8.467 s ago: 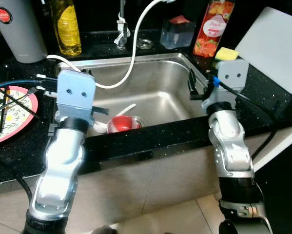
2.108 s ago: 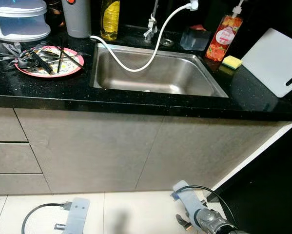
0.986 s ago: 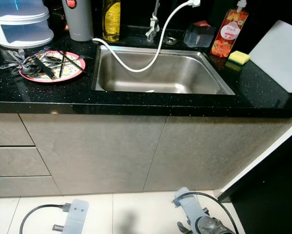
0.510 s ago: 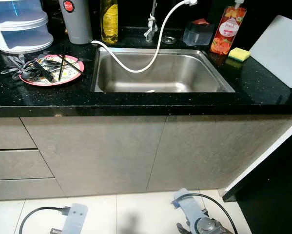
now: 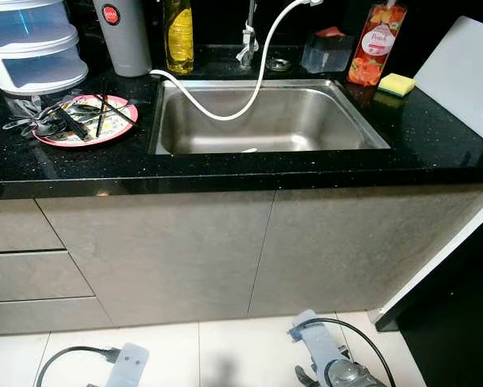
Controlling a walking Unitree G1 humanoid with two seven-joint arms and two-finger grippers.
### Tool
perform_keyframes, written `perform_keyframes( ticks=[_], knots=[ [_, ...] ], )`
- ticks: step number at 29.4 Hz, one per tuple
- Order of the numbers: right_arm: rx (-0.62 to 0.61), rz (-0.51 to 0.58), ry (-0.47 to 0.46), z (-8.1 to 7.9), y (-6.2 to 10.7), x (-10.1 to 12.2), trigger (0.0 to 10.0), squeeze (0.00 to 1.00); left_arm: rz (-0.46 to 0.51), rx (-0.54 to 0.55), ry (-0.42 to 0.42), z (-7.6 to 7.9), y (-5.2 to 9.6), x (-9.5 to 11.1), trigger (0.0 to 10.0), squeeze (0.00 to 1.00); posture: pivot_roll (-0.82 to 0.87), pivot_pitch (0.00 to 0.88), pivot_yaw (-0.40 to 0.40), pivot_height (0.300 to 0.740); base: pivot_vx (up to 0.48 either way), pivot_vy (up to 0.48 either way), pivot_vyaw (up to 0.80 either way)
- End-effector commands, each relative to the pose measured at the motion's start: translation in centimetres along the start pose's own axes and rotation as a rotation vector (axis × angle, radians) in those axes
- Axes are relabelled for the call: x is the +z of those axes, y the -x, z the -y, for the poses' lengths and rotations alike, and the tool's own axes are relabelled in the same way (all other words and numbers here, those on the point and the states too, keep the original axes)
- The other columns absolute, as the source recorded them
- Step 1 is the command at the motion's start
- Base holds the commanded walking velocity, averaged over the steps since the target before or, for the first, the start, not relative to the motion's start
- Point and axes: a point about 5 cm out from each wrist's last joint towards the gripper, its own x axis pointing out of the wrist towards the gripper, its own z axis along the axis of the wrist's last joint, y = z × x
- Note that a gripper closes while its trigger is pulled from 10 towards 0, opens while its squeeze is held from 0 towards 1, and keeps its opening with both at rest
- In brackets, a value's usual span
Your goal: Kitchen organization
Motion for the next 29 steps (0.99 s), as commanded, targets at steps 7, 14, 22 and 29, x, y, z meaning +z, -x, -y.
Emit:
perform_keyframes(
  ticks=[7,14,22,29],
  knots=[
    [0.009,-0.023,0.008,-0.1,0.2,-1.0,10.0,0.00,0.010,0.011,-0.026,-0.8,-0.3,0.6,10.0,0.00,0.22,0.000,-0.019,0.740,0.000,0.000,0.00],
    [-0.017,-0.004,-0.019,0.5,0.1,-0.2,10.0,0.00,-0.003,-0.029,-0.090,-0.4,-0.3,0.4,10.0,0.00,0.21,0.000,-0.007,0.740,0.000,0.000,0.00],
    [-0.008,0.003,0.003,0.1,0.0,0.2,10.0,0.00,0.004,-0.009,-0.069,-0.9,-0.2,0.4,10.0,0.00,0.24,0.000,-0.002,0.740,0.000,0.000,0.00],
    [0.032,-0.026,0.067,-0.3,0.1,-0.8,10.0,0.00,0.018,0.040,0.008,-0.8,-0.1,0.2,10.0,0.00,0.29,0.000,-0.051,0.740,0.000,0.000,0.00]
  ],
)
